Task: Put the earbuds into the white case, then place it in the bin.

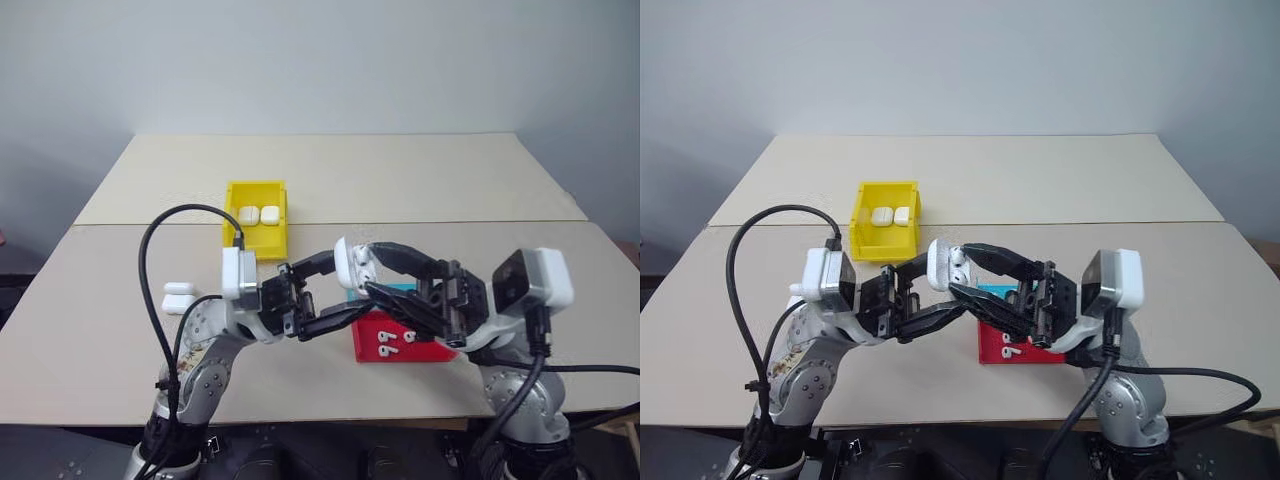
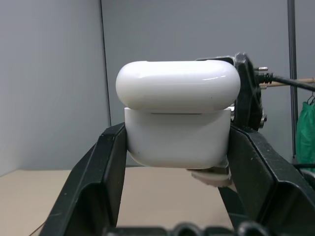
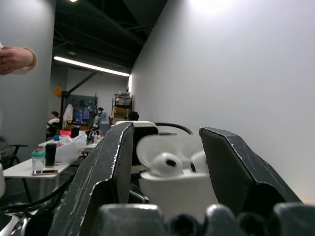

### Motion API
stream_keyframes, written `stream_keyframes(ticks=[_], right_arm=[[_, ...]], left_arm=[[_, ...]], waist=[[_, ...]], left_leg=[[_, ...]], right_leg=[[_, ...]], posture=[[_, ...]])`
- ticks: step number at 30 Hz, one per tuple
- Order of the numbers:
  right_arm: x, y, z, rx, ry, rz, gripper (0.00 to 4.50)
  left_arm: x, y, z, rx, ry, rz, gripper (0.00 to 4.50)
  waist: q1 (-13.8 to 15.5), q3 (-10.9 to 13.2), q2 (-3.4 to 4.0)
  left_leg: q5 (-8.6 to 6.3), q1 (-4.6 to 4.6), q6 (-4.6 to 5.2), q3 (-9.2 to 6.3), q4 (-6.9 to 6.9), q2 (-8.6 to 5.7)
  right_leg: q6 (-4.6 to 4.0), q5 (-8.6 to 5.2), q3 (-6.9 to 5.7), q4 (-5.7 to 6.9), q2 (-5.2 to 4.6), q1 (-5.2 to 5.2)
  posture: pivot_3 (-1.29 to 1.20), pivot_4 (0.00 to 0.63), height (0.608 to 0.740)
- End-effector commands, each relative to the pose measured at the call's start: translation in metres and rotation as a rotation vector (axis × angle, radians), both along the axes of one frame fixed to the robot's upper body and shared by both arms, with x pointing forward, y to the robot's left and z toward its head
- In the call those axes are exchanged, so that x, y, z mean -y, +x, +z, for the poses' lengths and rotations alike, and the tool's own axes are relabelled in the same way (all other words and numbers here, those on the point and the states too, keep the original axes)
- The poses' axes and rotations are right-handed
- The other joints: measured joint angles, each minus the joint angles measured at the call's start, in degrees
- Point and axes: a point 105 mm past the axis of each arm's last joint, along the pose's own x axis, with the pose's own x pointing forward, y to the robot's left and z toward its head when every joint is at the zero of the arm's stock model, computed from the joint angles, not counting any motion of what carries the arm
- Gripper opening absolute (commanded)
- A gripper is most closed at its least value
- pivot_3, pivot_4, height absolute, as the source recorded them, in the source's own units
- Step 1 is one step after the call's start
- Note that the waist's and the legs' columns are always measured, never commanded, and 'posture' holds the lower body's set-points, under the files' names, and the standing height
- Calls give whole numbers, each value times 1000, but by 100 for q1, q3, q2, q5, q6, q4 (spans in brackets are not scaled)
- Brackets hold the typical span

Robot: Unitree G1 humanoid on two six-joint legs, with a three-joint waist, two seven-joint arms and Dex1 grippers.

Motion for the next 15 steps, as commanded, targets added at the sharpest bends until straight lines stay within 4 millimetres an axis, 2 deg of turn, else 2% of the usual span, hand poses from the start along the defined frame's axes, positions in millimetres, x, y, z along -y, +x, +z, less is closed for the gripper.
stream_keyframes(ticks=[1, 3, 6, 12, 15], right_arm=[[13, 3, 20, 69, -33, -44, 2629], [13, 14, 24, 48, -134, -79, 2629], [8, 39, 24, -9, -322, -165, 2063], [-11, 39, 23, 54, -473, -146, 22], [-17, 35, 29, 81, -478, -135, 22]], left_arm=[[-1, 8, -9, -1, 137, 66, 2759], [-2, 11, -13, -13, 194, 85, 2759], [1, 16, -17, -7, 264, 107, 2759], [14, 22, -21, 69, 348, 111, 2759], [18, 20, -22, 83, 388, 88, 2759]], waist=[[-14, 0, 0], [-16, 0, 0], [-5, 0, 0], [51, 1, -1], [49, 0, -1]], left_leg=[[0, 0, 0, 1, -1, 0], [0, 0, 0, 2, -1, 1], [0, -2, 0, 3, -2, 2], [-2, -19, 4, 6, -5, 0], [-2, -30, 4, 6, 1, 1]], right_leg=[[-1, 0, 1, 0, 0, -2], [-1, 1, 2, 2, 1, -4], [-3, 1, 1, 1, 0, -6], [-5, 0, -3, -6, -1, -16], [-4, 1, -3, -3, -1, -25]], posture=[[0, 150, 740], [0, 150, 740], [0, 150, 740], [0, 150, 740], [0, 150, 740]])
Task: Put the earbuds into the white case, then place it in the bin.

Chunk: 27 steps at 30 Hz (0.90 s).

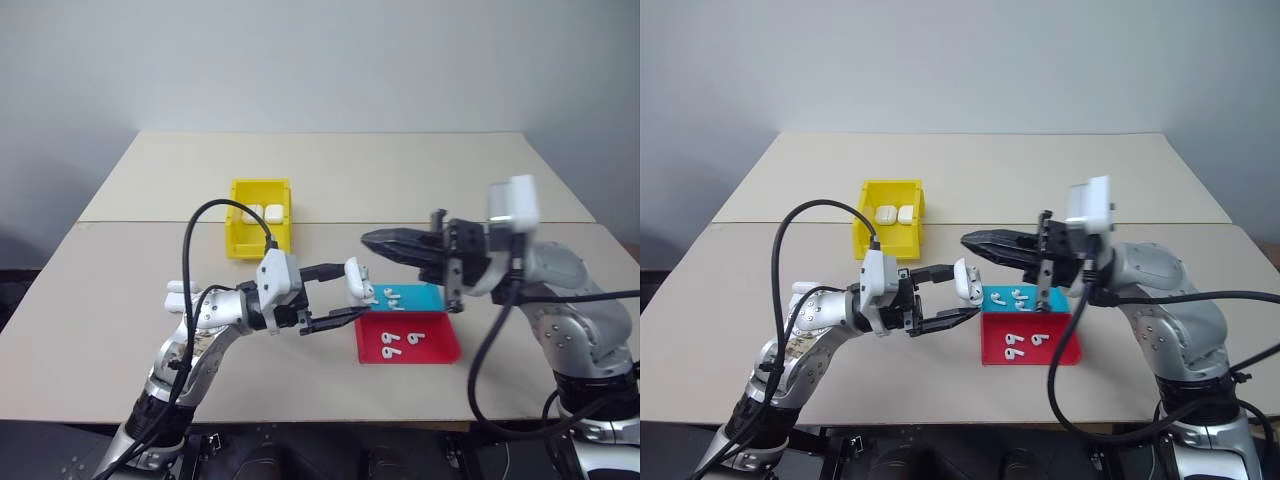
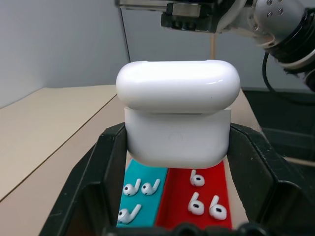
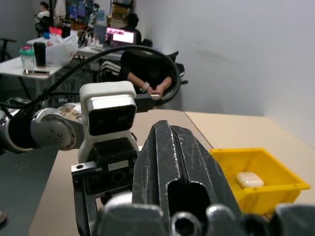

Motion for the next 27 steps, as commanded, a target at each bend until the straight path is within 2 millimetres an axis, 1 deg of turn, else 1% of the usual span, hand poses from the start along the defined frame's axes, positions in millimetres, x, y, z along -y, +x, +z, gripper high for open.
stream_keyframes(ticks=[1, 4, 7, 11, 14, 19, 22, 25, 27], right_arm=[[-5, -12, 12, 79, -27, 28, 22], [-8, -15, 5, 98, -92, 36, 22], [-10, -17, -10, 104, -179, 36, 22], [-8, -11, -28, 94, -261, 2, 22], [-5, -9, -31, 93, -276, -16, 22], [4, -9, -32, 90, -291, -37, 22], [7, -10, -25, 95, -249, -40, 22], [8, -12, -4, 108, -128, -35, 22], [12, -13, 13, 123, -33, -39, 22]], left_arm=[[5, -5, 8, 55, 8, -34, 2759], [6, -6, 9, 74, 0, -40, 2759], [5, -6, 13, 84, -20, -47, 2759], [3, -7, 17, 96, -41, -46, 2759], [0, -8, 18, 95, -61, -43, 2759], [-7, -7, 17, 96, -83, -22, 2759], [-7, -6, 18, 93, -103, -8, 2759], [-6, -4, 17, 85, -111, 6, 2759], [-7, 0, 16, 93, -130, 34, 2759]], waist=[[2, 0, 0], [6, 0, 0], [6, 0, 0], [3, 0, 0], [-6, 0, 0], [7, 0, -1], [4, 0, -1], [4, 1, -1], [0, 1, -1]], left_leg=[[0, 1, 0, 0, -1, 0], [0, -2, 0, -1, -1, 0], [0, -1, 0, -1, 1, 0], [0, 0, 0, -2, 2, 0], [0, 1, 0, -2, 2, 0], [0, 0, 0, -2, 3, 0], [0, 1, 0, -3, 4, 1], [0, 1, 0, -3, 4, 0], [0, 2, 0, -3, 4, 0]], right_leg=[[0, 0, -1, -1, 0, 0], [0, 0, -2, -1, 0, 0], [1, 0, -2, 0, -1, 1], [0, 0, -3, 0, -1, 1], [0, 0, -3, 2, 0, 1], [1, 0, -3, 1, -1, 1], [0, 0, -4, 2, -1, 2], [1, 0, -4, 1, -1, 3], [0, 0, -3, 2, 0, 3]], posture=[[0, 150, 740], [0, 150, 740], [0, 150, 740], [0, 150, 740], [0, 150, 740], [0, 150, 740], [0, 150, 740], [0, 150, 740], [0, 150, 740]])
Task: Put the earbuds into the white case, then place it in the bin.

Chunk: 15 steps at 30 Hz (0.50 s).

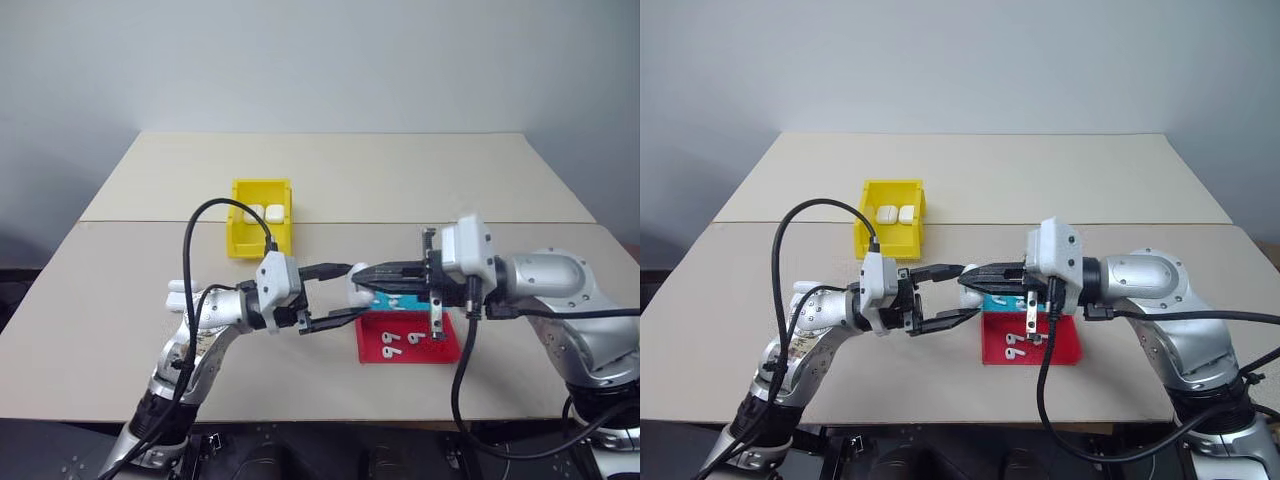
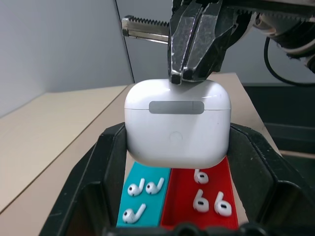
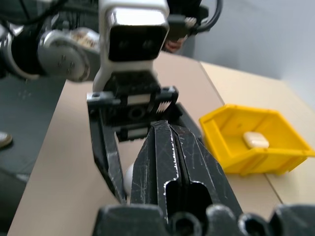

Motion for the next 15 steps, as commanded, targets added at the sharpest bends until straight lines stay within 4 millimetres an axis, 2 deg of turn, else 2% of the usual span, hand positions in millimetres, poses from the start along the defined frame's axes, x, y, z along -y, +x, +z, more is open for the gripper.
stream_keyframes(ticks=[1, 4, 7, 9, 11, 15], right_arm=[[10, -6, 41, 77, 179, -5, 22], [23, -4, 61, 101, 317, -62, 22], [35, -3, 64, 89, 397, -118, 22], [38, -5, 61, 91, 410, -150, 22], [39, -6, 56, 76, 418, -178, 22], [36, -7, 36, 10, 372, -210, 22]], left_arm=[[-3, 3, 11, 56, -66, 47, 2759], [-4, 22, 24, 130, -161, 189, 2759], [-9, 59, 54, 170, -249, 443, 2759], [-22, 83, 70, 162, -289, 624, 2759], [-46, 105, 87, 173, -362, 857, 2759], [-82, 133, 94, 164, -305, 1131, 2759]], waist=[[-4, 0, 0], [12, 0, 0], [68, 3, -4], [89, 4, -8], [68, 3, -8], [-6, 4, -8]], left_leg=[[0, 0, 0, 0, 0, 0], [0, 4, 0, 0, 0, 0], [0, 3, 0, -1, 5, -1], [4, -5, 7, -6, 8, -2], [4, -5, 8, -5, 4, -4], [2, -4, 11, -2, -3, -4]], right_leg=[[0, 0, 1, 0, 0, 0], [0, 1, 0, 0, 0, 4], [1, 3, -4, -1, -1, 9], [4, 12, -10, -5, -1, 9], [6, 12, -7, -8, -1, 9], [8, 13, -4, -12, -1, 5]], posture=[[0, 150, 740], [0, 150, 740], [0, 150, 740], [0, 150, 740], [0, 150, 740], [0, 150, 740]])
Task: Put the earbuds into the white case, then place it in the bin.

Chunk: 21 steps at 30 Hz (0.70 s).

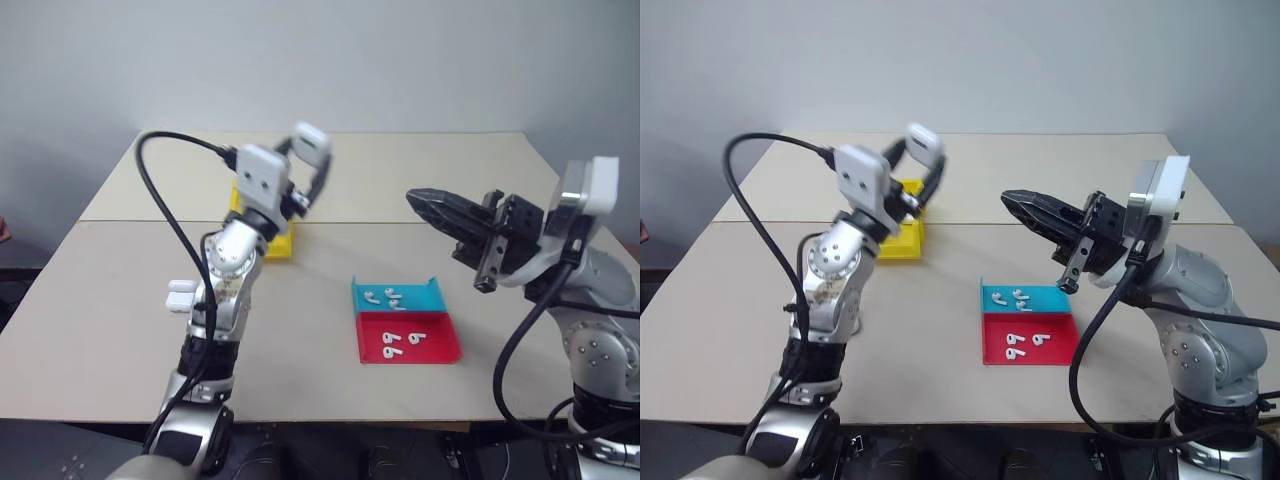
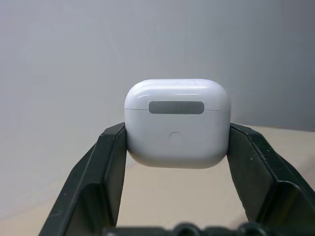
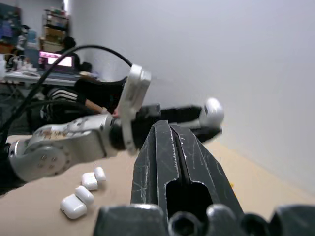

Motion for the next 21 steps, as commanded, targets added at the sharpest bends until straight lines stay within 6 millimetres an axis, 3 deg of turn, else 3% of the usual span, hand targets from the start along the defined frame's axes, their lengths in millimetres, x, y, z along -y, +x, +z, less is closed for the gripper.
stream_keyframes(ticks=[1, 6, 10, 15, 19, 21], right_arm=[[-4, -10, -5, 9, -44, 3, 22], [-7, -5, -22, -23, -137, -11, 22], [-7, -1, -26, -31, -159, -30, 22], [-8, 2, -31, -40, -174, -48, 0], [-8, 3, -32, -42, -182, -54, 0], [-6, 3, -33, -42, -192, -61, 0]], left_arm=[[-35, 25, -2, -91, 1, 254, 2759], [-52, 45, -30, -252, 21, 377, 2759], [-47, 47, -46, -291, 31, 375, 2759], [-43, 50, -56, -317, 20, 356, 4435], [-45, 53, -58, -335, -15, 361, 4474], [-45, 50, -48, -267, -46, 350, 4474]], waist=[[1, 1, -1], [0, 1, -2], [10, 2, -4], [9, 2, -4], [1, 2, -4], [2, 3, -4]], left_leg=[[0, 0, 0, 2, -1, 0], [2, -1, -4, 1, 4, 0], [3, -5, -5, 0, 3, -1], [5, -10, -8, 2, 3, -1], [6, -8, -10, 2, 4, -1], [6, -8, -10, 2, 4, -1]], right_leg=[[0, 0, 0, 1, 0, -2], [4, 2, -3, 3, -1, 0], [4, 2, -4, 2, -1, -2], [3, 2, -4, 1, -1, -6], [3, 2, -4, 5, -1, -6], [3, 2, -4, 5, -1, -6]], posture=[[0, 150, 740], [0, 150, 740], [0, 150, 740], [0, 150, 740], [0, 150, 740], [0, 150, 740]])
